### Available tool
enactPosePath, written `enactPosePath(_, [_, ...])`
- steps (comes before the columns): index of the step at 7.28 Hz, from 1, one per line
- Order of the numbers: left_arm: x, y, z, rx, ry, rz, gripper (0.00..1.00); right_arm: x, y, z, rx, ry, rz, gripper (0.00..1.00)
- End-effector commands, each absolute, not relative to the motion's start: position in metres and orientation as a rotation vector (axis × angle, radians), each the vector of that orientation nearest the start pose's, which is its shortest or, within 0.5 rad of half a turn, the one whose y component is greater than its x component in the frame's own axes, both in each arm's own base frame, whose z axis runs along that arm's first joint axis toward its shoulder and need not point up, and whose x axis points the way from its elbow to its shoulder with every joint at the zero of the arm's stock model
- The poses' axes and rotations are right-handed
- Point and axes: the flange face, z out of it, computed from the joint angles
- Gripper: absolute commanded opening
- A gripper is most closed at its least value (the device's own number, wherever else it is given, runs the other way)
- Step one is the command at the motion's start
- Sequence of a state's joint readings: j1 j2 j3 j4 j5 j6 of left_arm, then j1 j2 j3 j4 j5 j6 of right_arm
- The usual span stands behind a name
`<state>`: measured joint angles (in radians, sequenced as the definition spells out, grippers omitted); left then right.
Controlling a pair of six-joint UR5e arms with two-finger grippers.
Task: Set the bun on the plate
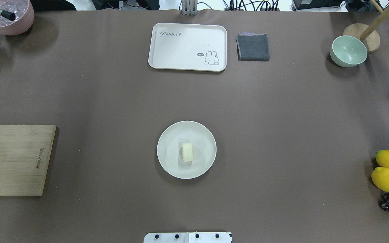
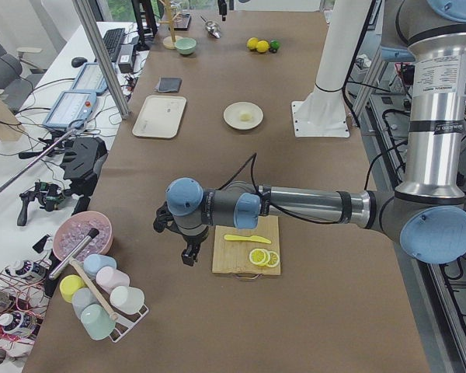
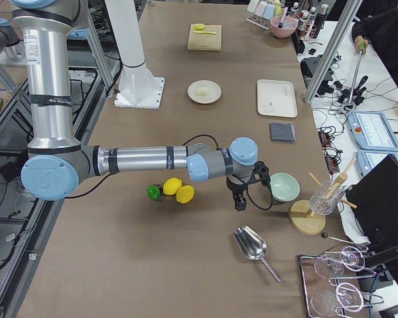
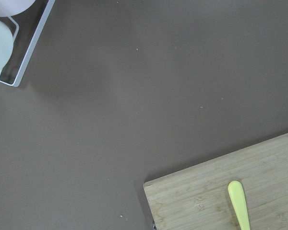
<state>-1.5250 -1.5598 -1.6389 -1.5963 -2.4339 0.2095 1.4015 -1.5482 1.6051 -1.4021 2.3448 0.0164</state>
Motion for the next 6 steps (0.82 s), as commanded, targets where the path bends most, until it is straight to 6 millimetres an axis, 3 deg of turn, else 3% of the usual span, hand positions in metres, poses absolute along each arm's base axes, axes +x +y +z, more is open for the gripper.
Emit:
enactPosePath(1, [-0.036, -0.493, 0.621, 0.149, 0.854, 0.272, 0.98, -0.024, -0.517, 0.618, 0.134, -0.783, -0.232, 1.0])
enactPosePath(6, [-0.037, -0.501, 0.605, 0.173, 0.855, 0.261, 0.98, -0.023, -0.514, 0.623, 0.13, -0.783, -0.231, 1.0])
